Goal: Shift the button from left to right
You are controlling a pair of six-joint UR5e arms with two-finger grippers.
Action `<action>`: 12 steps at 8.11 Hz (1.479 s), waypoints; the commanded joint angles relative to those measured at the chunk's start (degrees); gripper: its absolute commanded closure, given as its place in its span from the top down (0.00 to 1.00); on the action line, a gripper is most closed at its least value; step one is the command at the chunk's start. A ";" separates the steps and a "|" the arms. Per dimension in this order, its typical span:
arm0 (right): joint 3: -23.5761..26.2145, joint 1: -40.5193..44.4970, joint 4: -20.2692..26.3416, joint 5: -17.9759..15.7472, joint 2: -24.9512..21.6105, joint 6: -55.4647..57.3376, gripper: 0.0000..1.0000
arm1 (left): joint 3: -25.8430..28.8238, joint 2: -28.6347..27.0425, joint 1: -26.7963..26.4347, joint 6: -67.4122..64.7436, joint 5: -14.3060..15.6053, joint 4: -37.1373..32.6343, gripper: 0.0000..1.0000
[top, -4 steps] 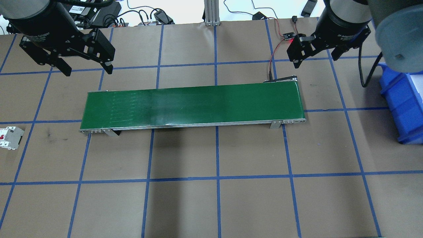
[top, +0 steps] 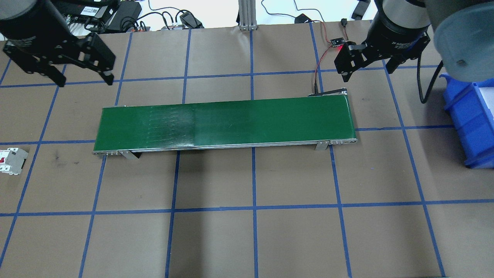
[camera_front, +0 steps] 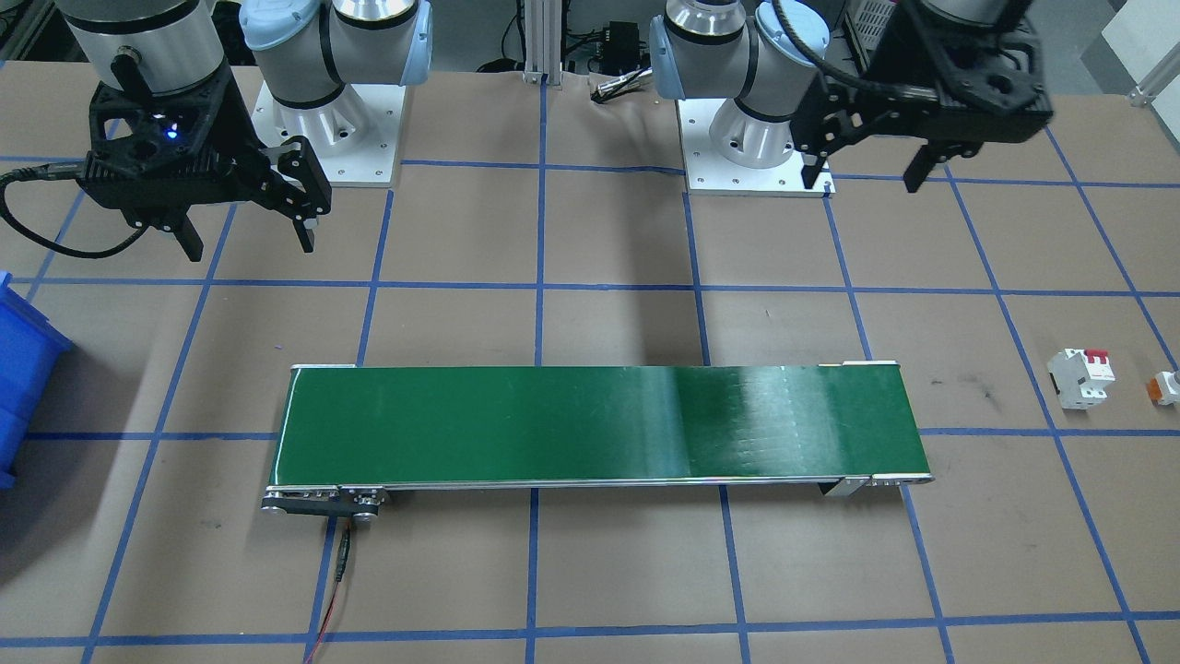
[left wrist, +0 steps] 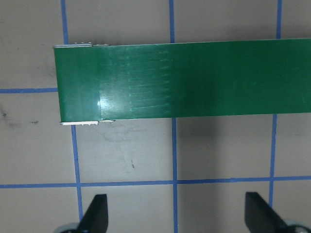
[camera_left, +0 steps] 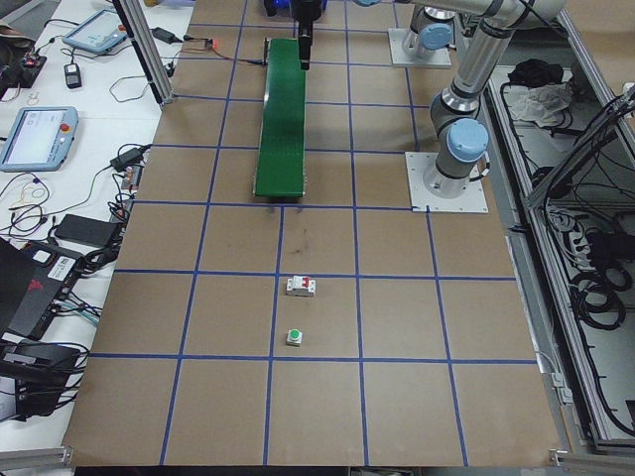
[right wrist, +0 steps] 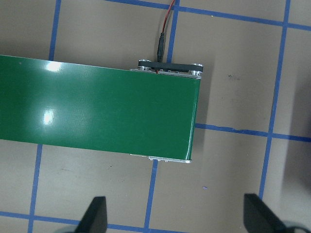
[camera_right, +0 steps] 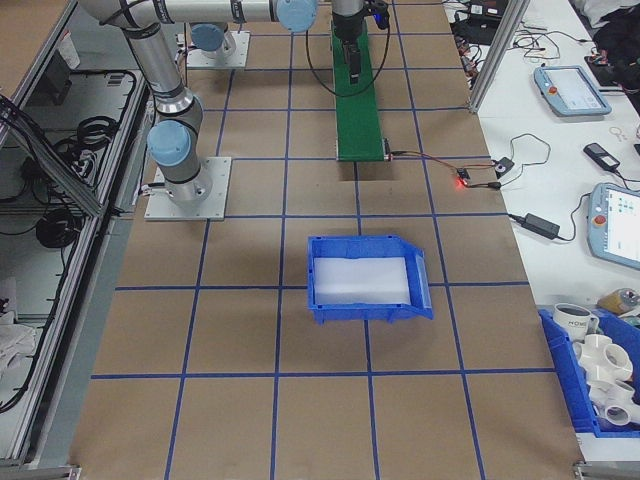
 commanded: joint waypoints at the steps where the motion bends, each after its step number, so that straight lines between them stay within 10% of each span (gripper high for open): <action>1: -0.04 -0.05 0.78 -0.37 -0.06 0.11 1.00 | 0.54 -1.50 16.34 13.60 7.52 0.31 1.00; 5: -0.04 -0.05 0.87 -0.46 0.38 -0.59 1.00 | 1.25 -10.29 36.68 21.14 7.20 9.51 1.00; 8: -0.04 -0.32 1.13 -0.46 0.38 0.19 1.00 | 1.69 -19.41 44.33 21.32 -0.25 21.63 1.00; 12: -0.12 -0.23 2.36 -0.46 -0.24 -0.59 1.00 | 5.03 -28.04 47.09 30.88 0.18 33.59 1.00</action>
